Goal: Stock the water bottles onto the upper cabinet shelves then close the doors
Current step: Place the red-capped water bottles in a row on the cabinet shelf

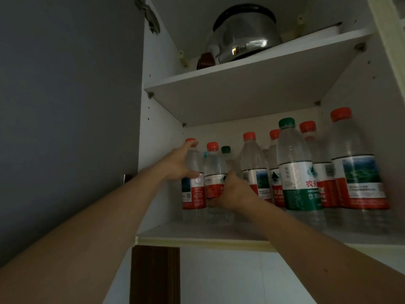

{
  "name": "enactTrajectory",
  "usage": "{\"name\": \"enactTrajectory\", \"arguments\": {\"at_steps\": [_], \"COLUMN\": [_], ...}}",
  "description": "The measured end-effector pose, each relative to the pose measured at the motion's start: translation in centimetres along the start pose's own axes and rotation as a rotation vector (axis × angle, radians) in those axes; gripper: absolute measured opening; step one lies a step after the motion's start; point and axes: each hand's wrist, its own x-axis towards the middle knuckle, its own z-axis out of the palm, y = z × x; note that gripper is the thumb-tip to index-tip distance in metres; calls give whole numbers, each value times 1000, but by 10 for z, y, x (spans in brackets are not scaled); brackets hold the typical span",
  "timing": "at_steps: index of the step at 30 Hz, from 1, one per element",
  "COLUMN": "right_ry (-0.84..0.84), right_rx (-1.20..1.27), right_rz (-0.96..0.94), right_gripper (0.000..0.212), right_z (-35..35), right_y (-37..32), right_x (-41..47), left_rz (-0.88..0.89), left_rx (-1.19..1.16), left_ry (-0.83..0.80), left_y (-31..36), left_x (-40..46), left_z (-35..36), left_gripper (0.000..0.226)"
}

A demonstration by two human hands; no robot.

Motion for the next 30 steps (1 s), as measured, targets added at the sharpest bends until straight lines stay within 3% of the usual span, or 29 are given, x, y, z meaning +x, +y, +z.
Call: {"name": "enactTrajectory", "arguments": {"at_steps": [7, 13, 30], "right_ry": [-136, -223, -153], "right_rx": [-53, 45, 37], "right_rz": [48, 45, -132], "right_gripper": [79, 42, 66], "right_z": [4, 8, 31], "right_y": [-11, -11, -9], "right_x": [19, 31, 35], "left_rz": [-85, -88, 70], "left_rx": [459, 738, 1129], "left_ry": [-12, -6, 107], "left_y": [-3, -12, -10], "left_x": [17, 21, 4], "left_z": [-7, -15, -18], "left_gripper": [101, 102, 86]}}
